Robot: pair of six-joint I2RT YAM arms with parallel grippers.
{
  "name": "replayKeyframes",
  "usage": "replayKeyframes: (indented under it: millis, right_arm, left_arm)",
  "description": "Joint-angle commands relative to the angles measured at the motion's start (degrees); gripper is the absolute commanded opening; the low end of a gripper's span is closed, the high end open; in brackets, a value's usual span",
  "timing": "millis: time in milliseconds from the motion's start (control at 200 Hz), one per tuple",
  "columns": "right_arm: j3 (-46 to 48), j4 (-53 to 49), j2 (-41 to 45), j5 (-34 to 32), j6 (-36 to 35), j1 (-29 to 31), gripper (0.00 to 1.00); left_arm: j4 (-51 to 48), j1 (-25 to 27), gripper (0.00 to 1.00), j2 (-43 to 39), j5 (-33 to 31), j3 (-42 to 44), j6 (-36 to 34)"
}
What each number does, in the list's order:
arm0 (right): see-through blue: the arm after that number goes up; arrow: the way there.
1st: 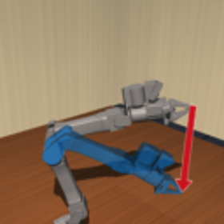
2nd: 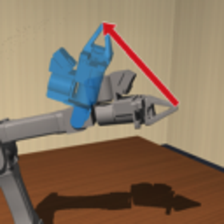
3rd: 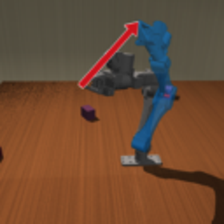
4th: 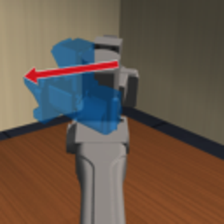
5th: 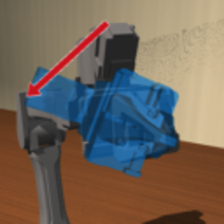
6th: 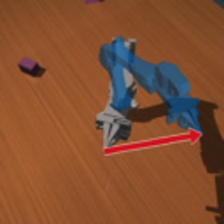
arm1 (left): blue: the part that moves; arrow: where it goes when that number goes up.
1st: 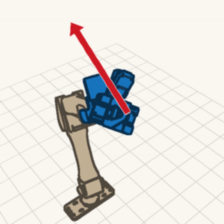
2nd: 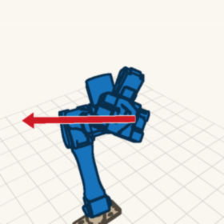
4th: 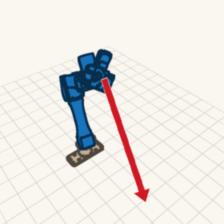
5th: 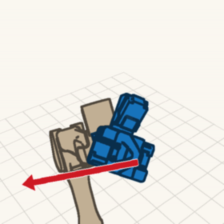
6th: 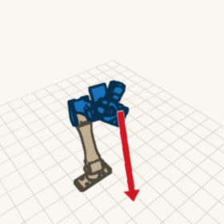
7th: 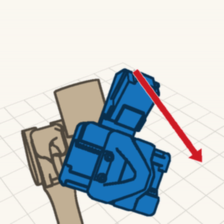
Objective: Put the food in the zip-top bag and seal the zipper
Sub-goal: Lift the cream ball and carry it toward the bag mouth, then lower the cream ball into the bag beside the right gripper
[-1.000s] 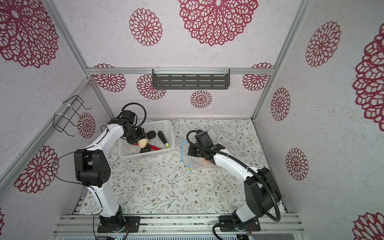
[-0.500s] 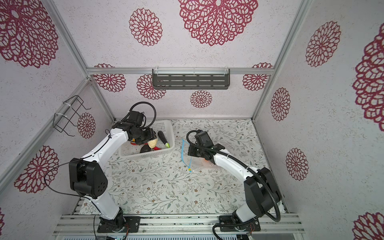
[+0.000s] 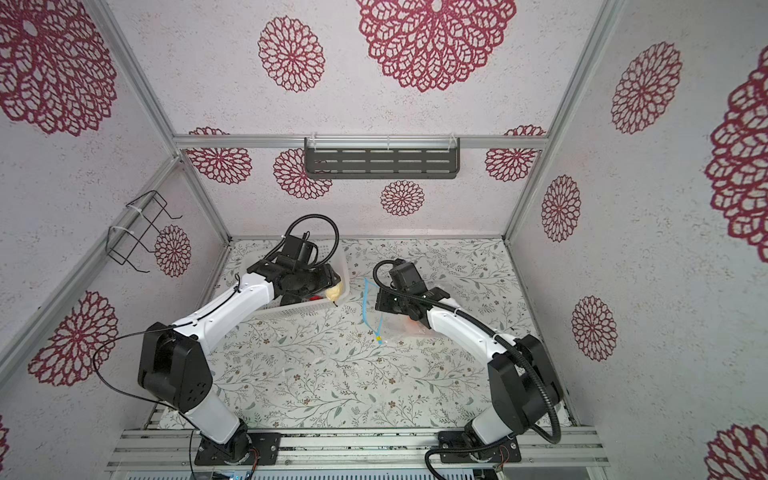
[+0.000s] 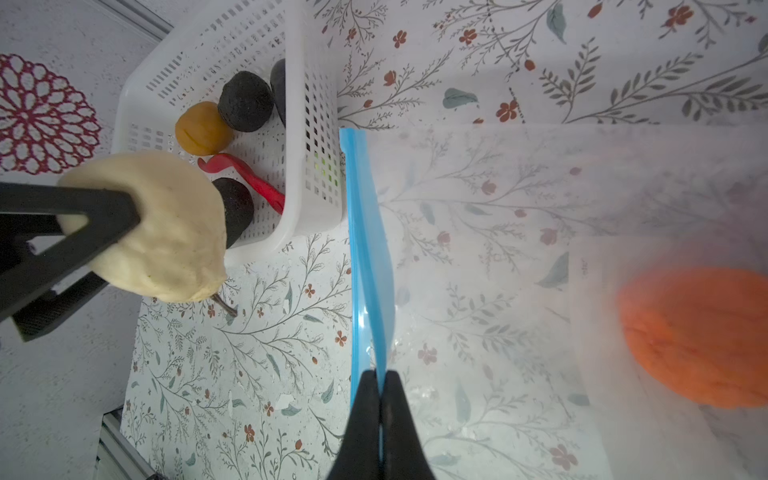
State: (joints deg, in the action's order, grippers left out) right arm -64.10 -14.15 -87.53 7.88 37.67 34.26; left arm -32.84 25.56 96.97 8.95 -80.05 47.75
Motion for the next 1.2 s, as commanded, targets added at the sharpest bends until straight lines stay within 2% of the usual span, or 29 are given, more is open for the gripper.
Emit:
replayKeyframes:
  millis: [0,460,1191]
  right_arm:
    - [-0.9,1.4,2.1,0.8,0.9,-0.4,0.00]
    - [-2.1,1.0,1.3,1.1,0.6,-0.4,0.00]
    - [-2.2,0.9,1.3,1.4,0.4,-0.4,0.00]
  left_arm:
    - [8.7,1.5,0.58,-1.4,-0.2,2.7,5.0]
    - [21.6,5.3,0.58,-2.0,-1.6,8.8,13.8]
    - [23.4,6.0,0.58,0.9,1.1,8.5,15.2]
